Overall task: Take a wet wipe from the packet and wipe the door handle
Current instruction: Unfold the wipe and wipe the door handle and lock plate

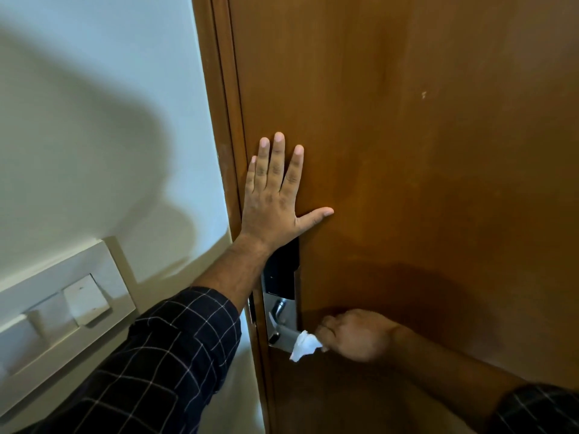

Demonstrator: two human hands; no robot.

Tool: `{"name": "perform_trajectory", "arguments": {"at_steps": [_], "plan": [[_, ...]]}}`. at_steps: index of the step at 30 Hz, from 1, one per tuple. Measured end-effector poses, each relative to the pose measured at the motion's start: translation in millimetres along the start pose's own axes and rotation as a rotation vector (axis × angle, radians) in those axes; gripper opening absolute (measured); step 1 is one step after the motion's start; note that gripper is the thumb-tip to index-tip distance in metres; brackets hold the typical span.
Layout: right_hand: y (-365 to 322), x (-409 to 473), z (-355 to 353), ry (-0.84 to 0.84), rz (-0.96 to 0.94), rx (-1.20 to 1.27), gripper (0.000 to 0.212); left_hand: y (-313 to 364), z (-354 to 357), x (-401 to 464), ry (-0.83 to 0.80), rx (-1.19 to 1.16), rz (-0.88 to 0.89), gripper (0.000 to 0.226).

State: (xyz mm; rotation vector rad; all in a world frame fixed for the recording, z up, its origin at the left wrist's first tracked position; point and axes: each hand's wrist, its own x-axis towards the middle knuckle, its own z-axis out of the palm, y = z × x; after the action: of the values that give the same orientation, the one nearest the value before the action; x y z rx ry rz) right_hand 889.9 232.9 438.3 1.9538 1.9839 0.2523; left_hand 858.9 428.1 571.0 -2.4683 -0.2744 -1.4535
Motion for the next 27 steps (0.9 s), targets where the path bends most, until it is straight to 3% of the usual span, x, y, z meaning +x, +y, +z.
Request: {"name": "perform_trajectory", "arguments": {"at_steps": [5, 11, 15, 20, 25, 27], "plan": [[-4, 0, -33, -0.054, 0.077, -0.010, 0.025, -2, 4, 1, 0.015, -0.005, -0.007, 0.108], [-41, 27, -47, 0.206, 0.332, 0.211, 0.053, -2, 3, 0, 0.014, -0.013, 0.000, 0.108], [-69, 33, -11, 0.183, 0.255, 0.041, 0.045, -1, 3, -1, 0.011, -0.012, -0.001, 0.108], [-42, 0, 32, 0.319, 0.048, -0.124, 0.049, -1, 5, -1, 0.032, -0.018, 0.003, 0.108], [-29, 4, 32, 0.271, -0.065, -0.088, 0.059, -1, 6, 0, 0.046, -0.012, 0.008, 0.108], [-33, 19, 22, 0.332, 0.018, -0.029, 0.054, -1, 4, 0, 0.042, -0.010, 0.006, 0.108]]}}
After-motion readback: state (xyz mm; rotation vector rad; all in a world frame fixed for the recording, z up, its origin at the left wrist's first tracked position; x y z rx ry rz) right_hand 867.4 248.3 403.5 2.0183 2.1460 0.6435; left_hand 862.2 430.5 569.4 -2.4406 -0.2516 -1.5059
